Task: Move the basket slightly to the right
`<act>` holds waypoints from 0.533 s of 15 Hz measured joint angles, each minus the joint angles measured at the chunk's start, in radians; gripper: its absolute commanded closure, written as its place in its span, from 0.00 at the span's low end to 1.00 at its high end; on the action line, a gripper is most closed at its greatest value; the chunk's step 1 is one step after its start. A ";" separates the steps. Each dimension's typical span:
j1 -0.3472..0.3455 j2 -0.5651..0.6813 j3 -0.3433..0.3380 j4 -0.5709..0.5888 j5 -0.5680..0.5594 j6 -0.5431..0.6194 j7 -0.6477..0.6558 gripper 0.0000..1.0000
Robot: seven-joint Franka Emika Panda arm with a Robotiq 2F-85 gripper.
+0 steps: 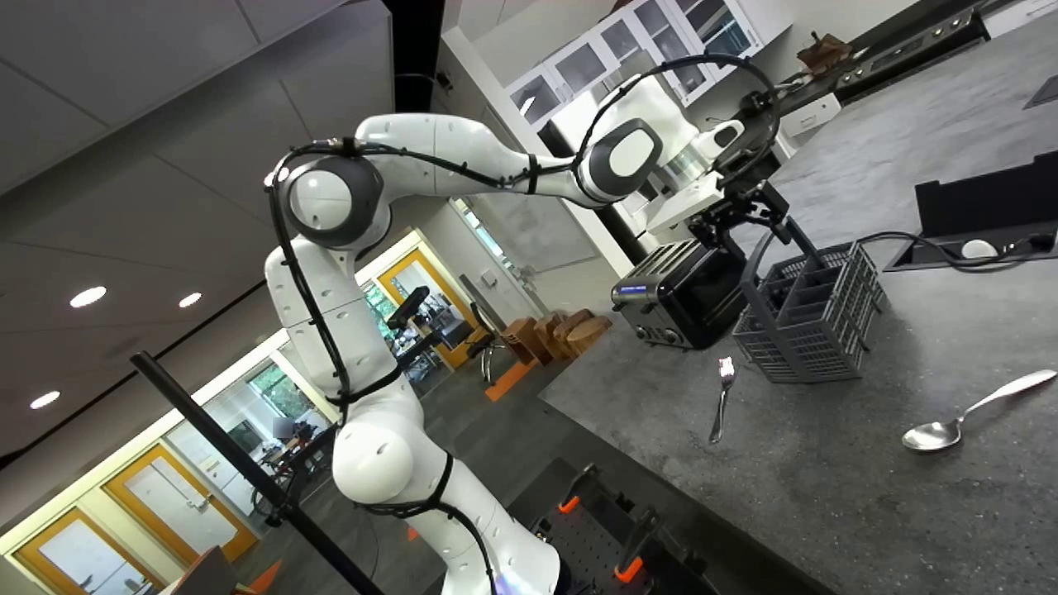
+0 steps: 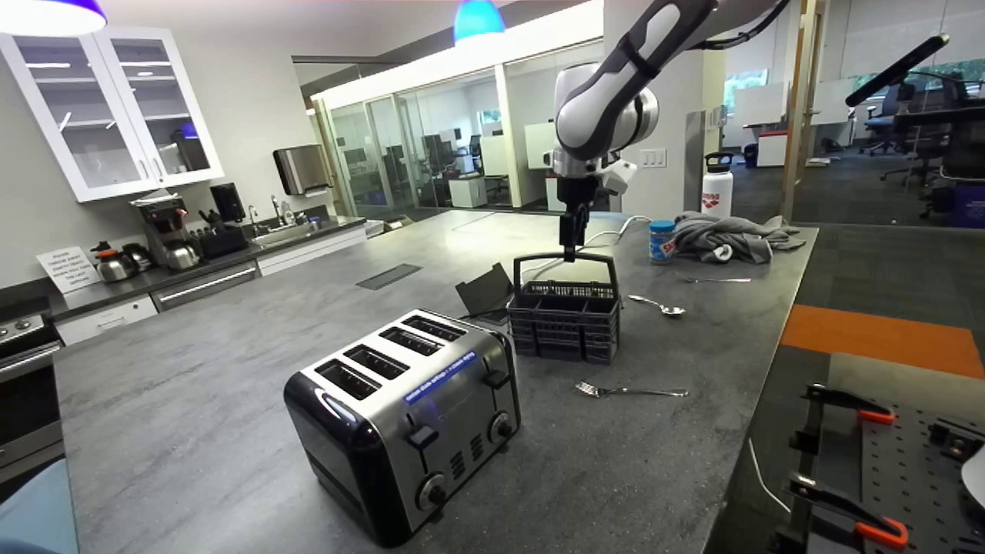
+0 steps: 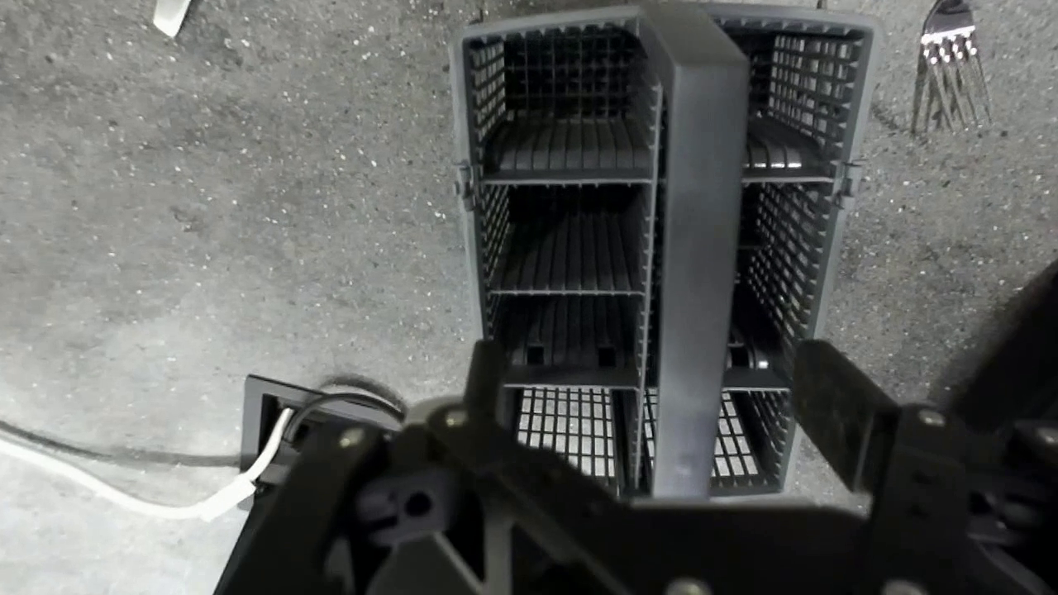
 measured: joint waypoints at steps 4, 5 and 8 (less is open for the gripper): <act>-0.011 0.045 0.021 0.041 0.000 0.000 -0.001 0.73; -0.012 0.053 0.025 0.048 0.000 0.000 -0.001 0.81; -0.013 0.068 0.034 0.058 0.000 -0.001 -0.001 0.99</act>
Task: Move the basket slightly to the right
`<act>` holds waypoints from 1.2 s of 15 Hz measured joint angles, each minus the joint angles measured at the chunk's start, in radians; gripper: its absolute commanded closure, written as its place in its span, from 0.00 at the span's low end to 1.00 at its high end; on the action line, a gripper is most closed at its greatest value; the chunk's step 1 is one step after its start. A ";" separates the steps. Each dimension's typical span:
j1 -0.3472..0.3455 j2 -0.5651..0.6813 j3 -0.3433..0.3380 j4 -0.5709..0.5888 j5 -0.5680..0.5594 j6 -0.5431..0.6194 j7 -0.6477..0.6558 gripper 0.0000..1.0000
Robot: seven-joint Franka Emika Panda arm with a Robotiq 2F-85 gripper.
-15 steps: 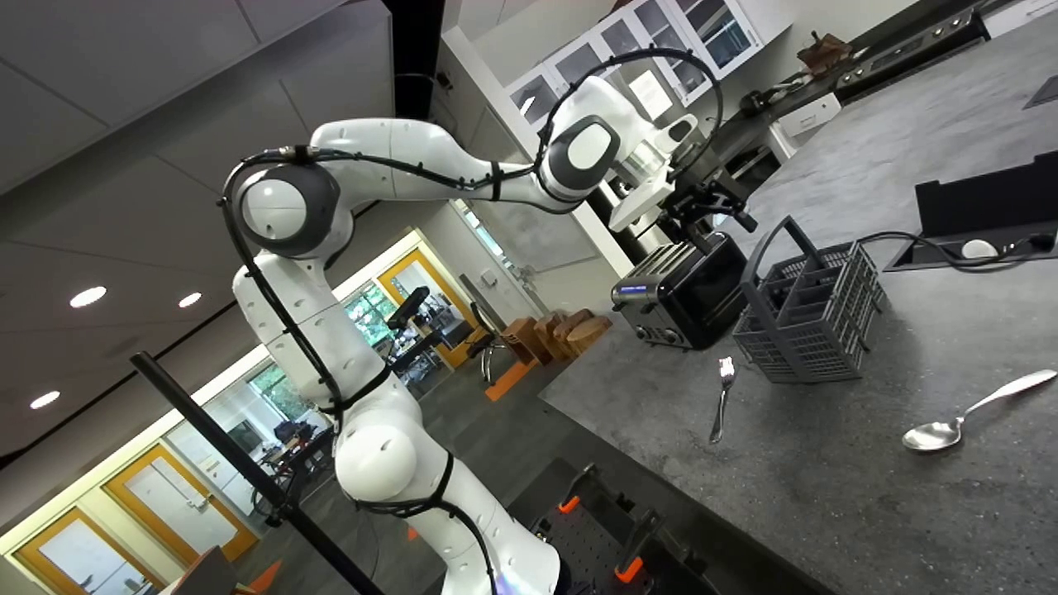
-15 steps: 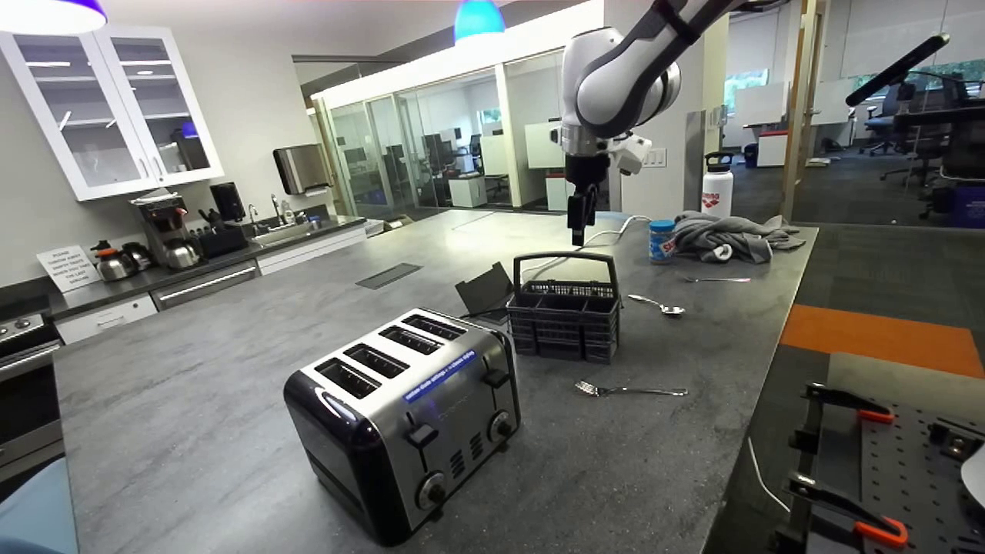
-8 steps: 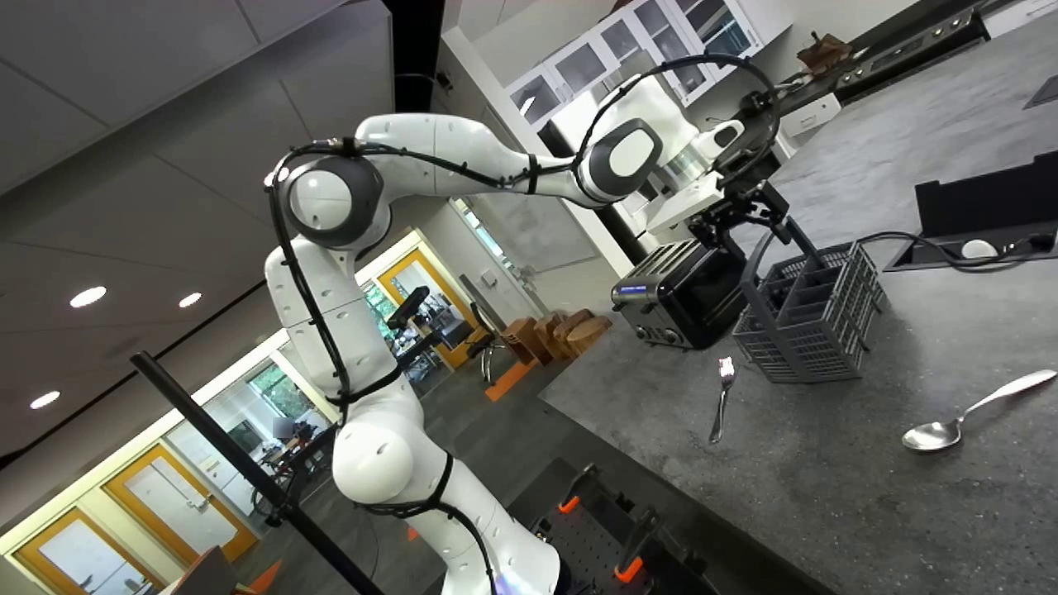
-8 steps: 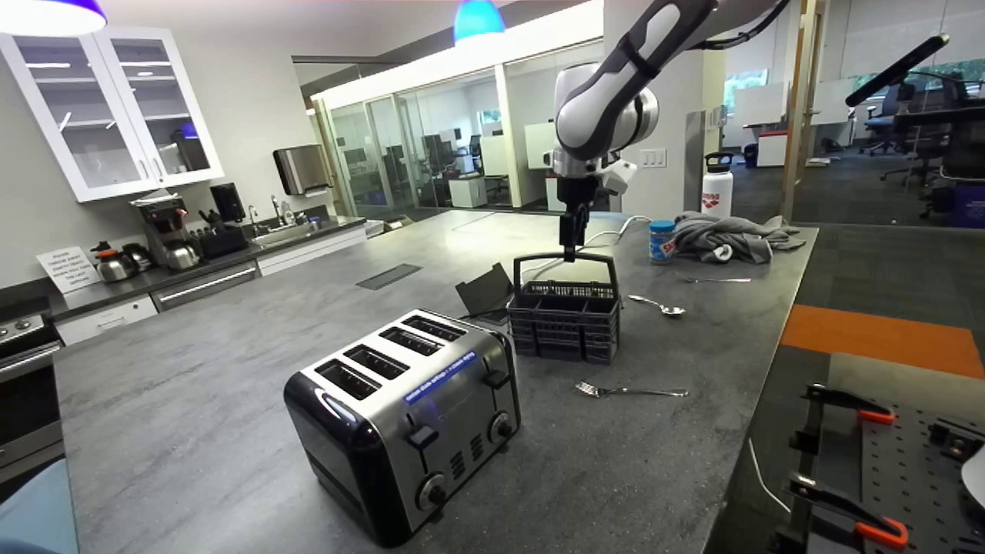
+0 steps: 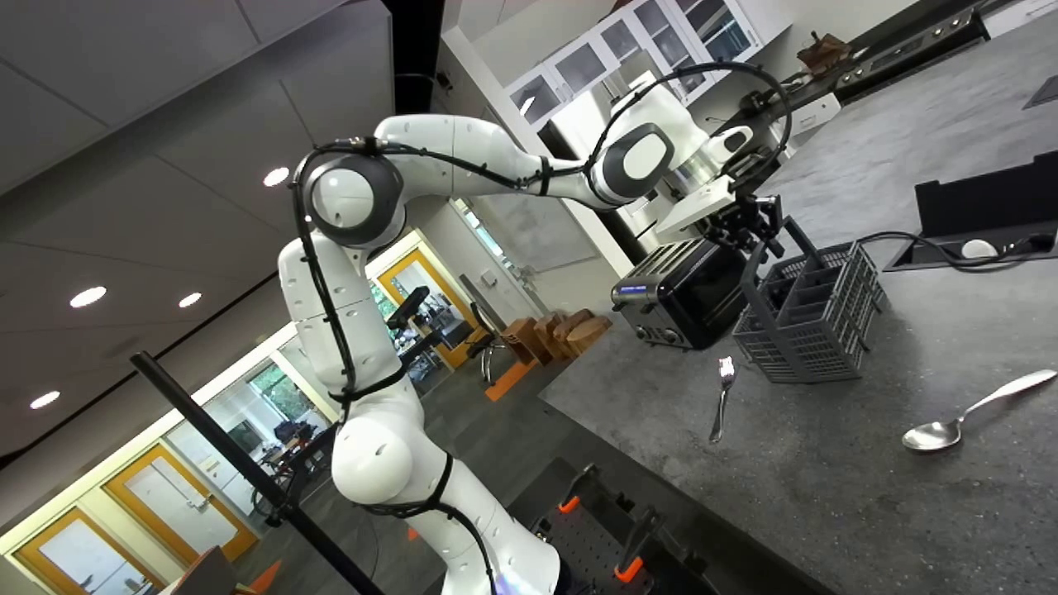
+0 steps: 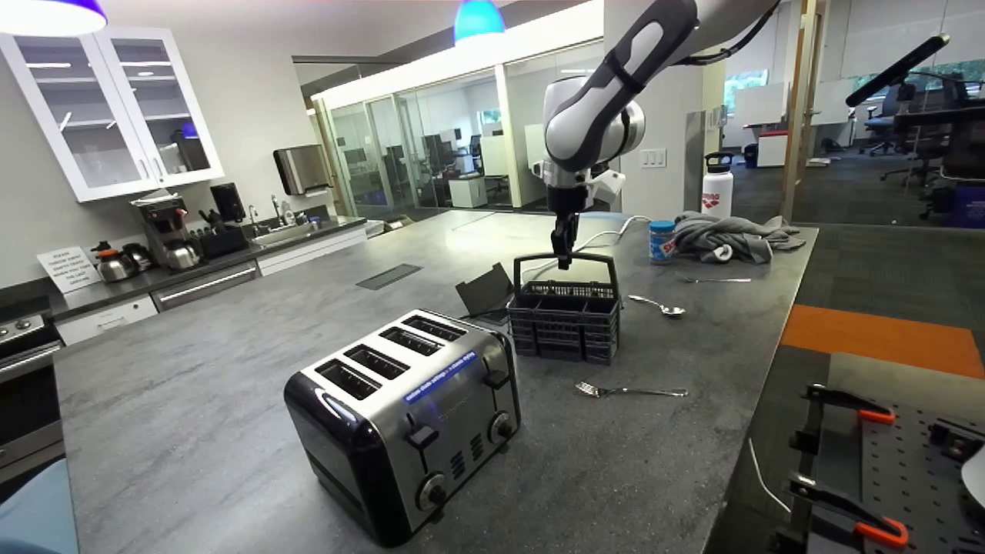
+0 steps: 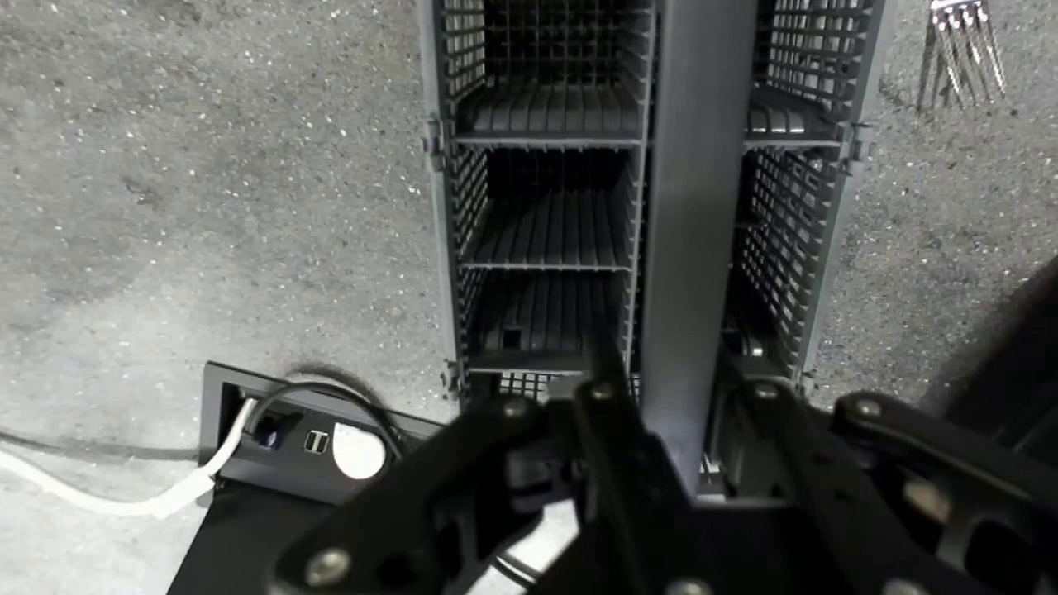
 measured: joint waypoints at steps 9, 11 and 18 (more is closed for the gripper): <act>0.002 0.000 0.000 0.011 -0.004 -0.001 0.123 0.97; 0.003 -0.016 -0.011 0.021 -0.004 -0.002 0.222 0.97; 0.006 -0.033 -0.102 0.118 -0.033 -0.034 0.558 0.97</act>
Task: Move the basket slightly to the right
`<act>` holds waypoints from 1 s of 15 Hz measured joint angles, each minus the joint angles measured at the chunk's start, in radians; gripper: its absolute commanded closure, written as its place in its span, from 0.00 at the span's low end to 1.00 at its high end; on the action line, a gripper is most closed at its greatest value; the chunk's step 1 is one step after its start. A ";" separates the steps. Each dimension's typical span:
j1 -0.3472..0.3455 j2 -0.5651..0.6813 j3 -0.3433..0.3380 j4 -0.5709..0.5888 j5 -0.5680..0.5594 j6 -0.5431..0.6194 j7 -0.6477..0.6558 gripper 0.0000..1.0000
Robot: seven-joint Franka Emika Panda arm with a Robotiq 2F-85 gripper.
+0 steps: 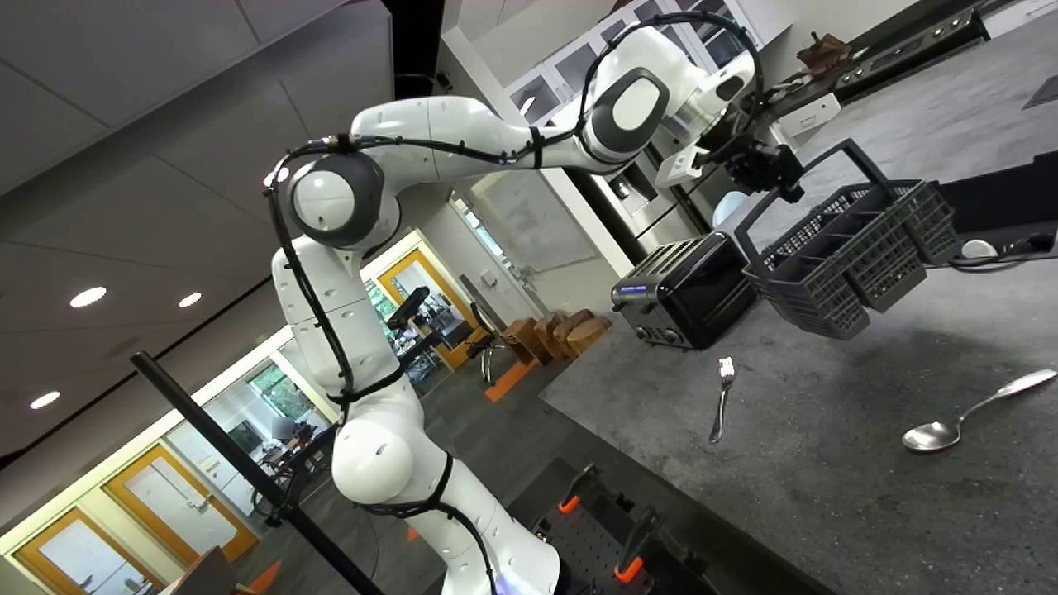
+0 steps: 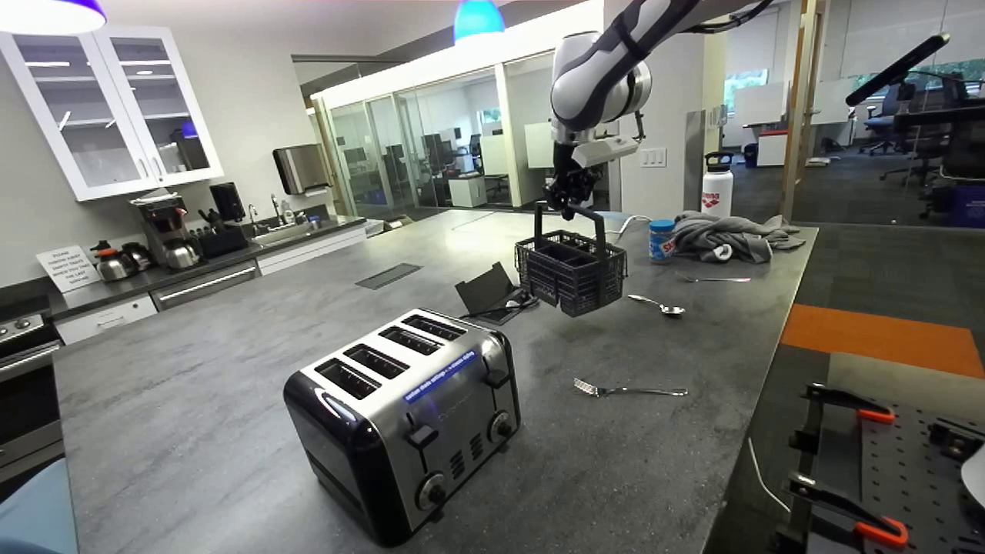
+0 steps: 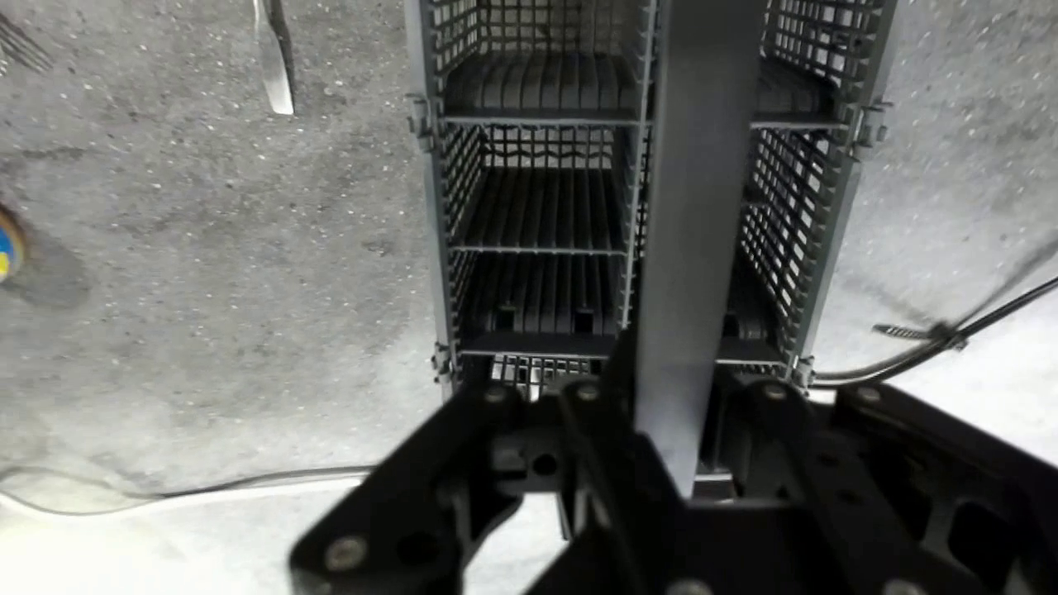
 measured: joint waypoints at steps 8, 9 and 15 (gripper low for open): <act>-0.022 0.104 -0.142 0.123 -0.004 -0.001 0.319 0.97; -0.024 0.120 -0.157 0.134 -0.004 -0.001 0.365 0.97; -0.023 0.204 -0.202 0.177 -0.001 -0.001 0.680 0.97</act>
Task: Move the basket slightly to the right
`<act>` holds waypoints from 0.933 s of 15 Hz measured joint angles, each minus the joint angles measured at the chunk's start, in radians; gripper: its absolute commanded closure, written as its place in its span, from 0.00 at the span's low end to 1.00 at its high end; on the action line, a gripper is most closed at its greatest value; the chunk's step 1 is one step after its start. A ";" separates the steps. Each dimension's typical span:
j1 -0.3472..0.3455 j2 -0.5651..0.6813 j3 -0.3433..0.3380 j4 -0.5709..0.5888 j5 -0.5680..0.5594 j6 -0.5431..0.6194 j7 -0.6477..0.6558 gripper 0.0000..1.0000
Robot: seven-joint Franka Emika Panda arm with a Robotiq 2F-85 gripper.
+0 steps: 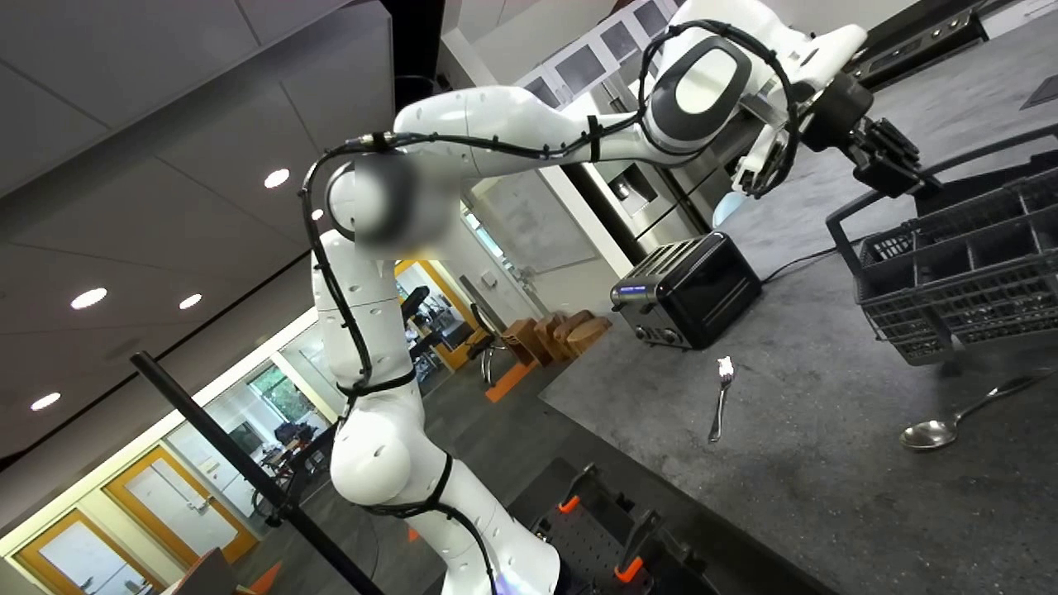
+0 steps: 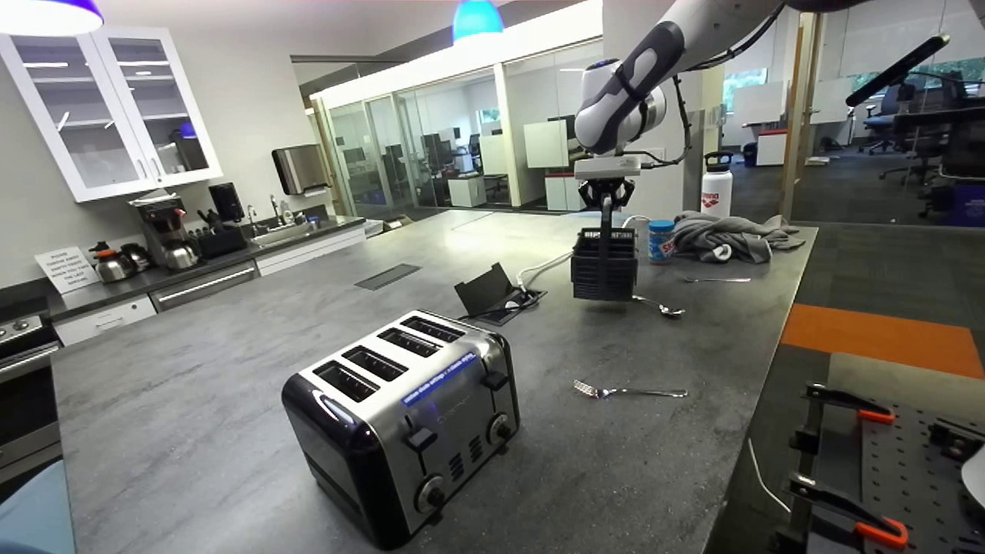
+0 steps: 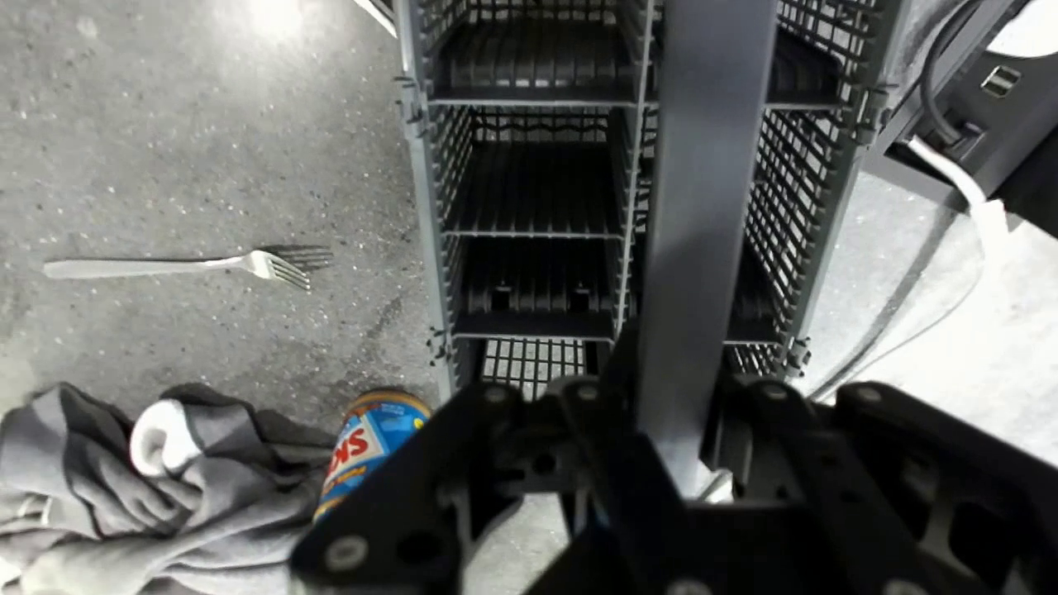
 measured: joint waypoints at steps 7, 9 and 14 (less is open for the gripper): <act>0.005 0.064 -0.006 0.045 -0.002 0.001 0.193 0.97; 0.005 0.080 -0.006 0.061 -0.003 0.001 0.205 0.97; 0.007 0.125 -0.006 0.103 -0.020 0.000 0.206 0.50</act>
